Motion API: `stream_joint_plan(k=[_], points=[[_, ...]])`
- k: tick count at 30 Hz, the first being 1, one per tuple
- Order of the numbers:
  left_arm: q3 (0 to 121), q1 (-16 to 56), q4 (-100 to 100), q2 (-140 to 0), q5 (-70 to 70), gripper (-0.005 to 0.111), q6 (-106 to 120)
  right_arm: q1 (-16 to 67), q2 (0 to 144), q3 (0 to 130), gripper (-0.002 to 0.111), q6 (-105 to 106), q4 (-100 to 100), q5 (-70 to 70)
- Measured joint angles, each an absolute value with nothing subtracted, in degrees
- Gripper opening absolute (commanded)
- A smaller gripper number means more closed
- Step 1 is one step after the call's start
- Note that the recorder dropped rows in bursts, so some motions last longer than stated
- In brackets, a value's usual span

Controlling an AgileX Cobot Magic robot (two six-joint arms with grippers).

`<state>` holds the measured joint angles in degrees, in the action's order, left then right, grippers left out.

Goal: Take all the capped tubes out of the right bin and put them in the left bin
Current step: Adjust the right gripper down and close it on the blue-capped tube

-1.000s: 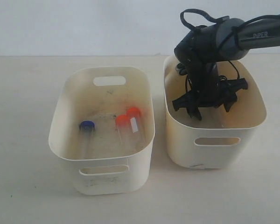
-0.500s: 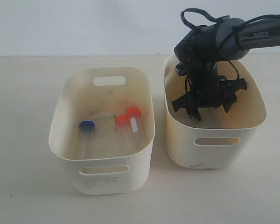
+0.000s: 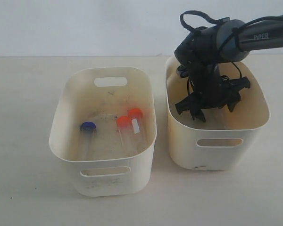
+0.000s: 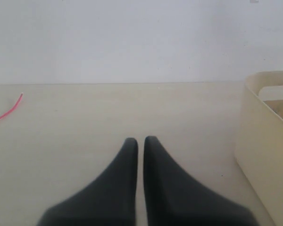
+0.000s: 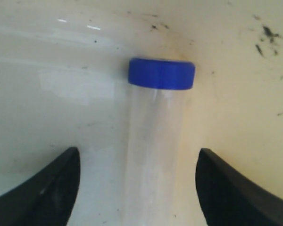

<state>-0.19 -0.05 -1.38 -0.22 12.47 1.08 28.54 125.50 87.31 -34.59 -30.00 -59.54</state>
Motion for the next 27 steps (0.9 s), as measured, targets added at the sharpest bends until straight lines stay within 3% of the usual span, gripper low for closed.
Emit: stream_joint_plan(k=[3, 4, 27], points=[[-0.19, -0.05, -1.38, -0.22, 12.47, 0.004, 1.08, 28.54, 125.5, 87.34, 0.099, -34.59, -29.63, -59.66], [-0.19, -0.05, -1.38, -0.22, 12.47, 0.004, 1.08, 28.64, 125.25, 87.58, 0.101, -34.59, -28.7, -59.24], [-0.19, -0.05, -1.38, -0.22, 12.47, 0.004, 1.08, 27.94, 125.38, 87.93, 0.101, -30.15, -22.53, -57.69]])
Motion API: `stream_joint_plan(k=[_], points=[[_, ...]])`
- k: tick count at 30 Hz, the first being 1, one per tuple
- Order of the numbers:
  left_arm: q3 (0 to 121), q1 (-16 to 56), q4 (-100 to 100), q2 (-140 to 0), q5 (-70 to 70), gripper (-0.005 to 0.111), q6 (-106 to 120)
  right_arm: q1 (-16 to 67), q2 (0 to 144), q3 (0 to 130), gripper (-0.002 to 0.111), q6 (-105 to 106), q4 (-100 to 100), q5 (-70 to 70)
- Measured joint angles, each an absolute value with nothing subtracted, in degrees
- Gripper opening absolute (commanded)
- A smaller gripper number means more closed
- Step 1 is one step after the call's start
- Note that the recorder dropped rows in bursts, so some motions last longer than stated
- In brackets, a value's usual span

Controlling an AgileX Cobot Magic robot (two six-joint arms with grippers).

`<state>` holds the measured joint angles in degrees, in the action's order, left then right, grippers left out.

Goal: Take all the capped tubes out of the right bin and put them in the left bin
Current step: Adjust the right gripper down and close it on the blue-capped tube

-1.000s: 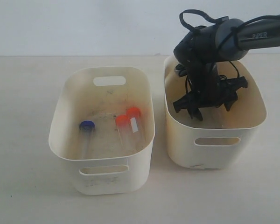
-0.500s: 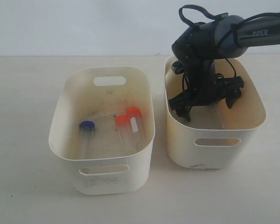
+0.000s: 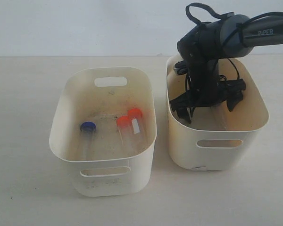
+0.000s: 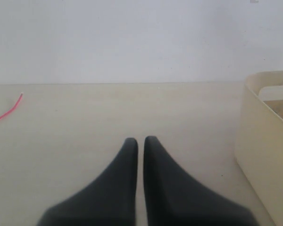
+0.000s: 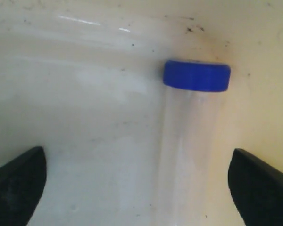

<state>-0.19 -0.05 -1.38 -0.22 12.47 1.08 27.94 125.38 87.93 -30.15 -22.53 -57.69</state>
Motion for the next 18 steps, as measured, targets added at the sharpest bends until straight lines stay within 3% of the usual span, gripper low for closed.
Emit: stream_joint_plan(k=[18], points=[[-0.19, -0.05, -1.38, -0.22, 12.47, 0.004, 1.08, 26.32, 126.27, 88.39, 0.101, -19.6, -5.94, -56.59]])
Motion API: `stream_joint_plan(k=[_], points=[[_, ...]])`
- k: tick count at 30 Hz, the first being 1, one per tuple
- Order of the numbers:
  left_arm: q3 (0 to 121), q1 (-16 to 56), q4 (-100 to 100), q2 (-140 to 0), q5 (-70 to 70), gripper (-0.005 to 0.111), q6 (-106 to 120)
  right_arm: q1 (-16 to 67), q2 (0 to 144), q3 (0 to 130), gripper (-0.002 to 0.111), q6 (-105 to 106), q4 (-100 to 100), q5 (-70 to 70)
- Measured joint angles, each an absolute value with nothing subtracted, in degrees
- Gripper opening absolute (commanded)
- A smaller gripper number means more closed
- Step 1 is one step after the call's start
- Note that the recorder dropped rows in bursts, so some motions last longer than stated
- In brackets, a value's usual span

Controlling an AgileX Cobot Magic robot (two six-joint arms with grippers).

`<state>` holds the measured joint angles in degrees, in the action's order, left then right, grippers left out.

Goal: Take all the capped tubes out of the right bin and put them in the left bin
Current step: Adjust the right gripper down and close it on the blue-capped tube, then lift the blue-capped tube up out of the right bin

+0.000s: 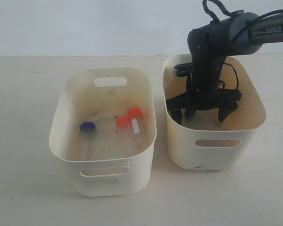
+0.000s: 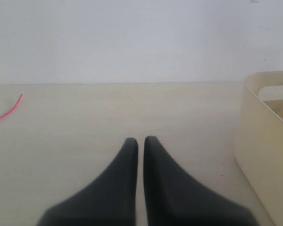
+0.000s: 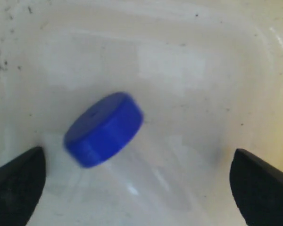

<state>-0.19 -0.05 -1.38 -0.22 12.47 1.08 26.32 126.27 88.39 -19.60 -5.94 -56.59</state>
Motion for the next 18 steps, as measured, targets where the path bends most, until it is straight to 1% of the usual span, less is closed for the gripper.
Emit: stream_joint_plan(k=[18], points=[[-0.19, -0.05, -1.38, -0.22, 12.47, 0.004, 1.08, 26.32, 126.7, 88.39, 0.101, -14.45, -3.86, -57.45]])
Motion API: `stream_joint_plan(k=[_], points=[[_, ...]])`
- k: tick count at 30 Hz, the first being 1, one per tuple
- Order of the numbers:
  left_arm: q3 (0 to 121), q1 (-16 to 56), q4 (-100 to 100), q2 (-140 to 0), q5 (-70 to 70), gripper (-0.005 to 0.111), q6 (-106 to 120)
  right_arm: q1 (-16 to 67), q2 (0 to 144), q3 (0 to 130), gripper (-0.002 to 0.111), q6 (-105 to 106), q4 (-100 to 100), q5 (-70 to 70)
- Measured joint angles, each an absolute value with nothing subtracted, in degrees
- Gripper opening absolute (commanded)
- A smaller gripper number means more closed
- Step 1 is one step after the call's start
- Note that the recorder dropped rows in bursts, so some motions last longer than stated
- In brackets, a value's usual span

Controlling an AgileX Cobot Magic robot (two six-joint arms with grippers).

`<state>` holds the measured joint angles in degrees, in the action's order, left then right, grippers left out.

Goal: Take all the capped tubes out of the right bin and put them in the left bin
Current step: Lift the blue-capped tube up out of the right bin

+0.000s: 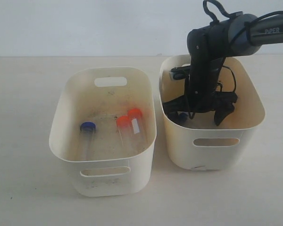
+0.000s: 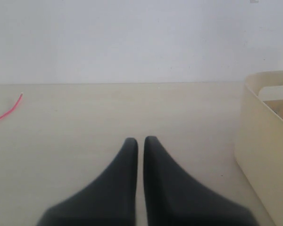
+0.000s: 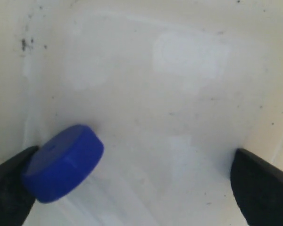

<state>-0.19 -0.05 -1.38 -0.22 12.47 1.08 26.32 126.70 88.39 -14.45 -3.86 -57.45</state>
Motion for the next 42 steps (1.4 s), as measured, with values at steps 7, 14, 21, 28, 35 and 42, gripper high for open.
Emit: stream_joint_plan(k=[7, 14, 21, 28, 35, 42], points=[[-0.19, -0.05, -1.38, -0.22, 12.47, 0.004, 1.08, 26.32, 126.7, 88.39, 0.064, -13.91, -3.61, -57.82], [-0.19, -0.05, -1.38, -0.22, 12.47, 0.004, 1.08, 26.66, 126.7, 88.39, -0.001, -13.71, -6.06, -59.93], [-0.19, -0.05, -1.38, -0.22, 12.47, 0.004, 1.08, 26.76, 126.75, 88.39, 0.0, -13.72, -7.23, -60.01], [-0.19, -0.05, -1.38, -0.22, 12.47, 0.004, 1.08, 26.92, 125.72, 88.14, 0.0, -15.93, -10.32, -59.77], [-0.19, -0.05, -1.38, -0.22, 12.47, 0.004, 1.08, 27.02, 123.52, 87.01, 0.0, -16.4, -11.26, -57.65], [-0.19, -0.05, -1.38, -0.22, 12.47, 0.004, 1.08, 27.02, 117.82, 86.78, 0.0, -16.52, -11.74, -54.78]])
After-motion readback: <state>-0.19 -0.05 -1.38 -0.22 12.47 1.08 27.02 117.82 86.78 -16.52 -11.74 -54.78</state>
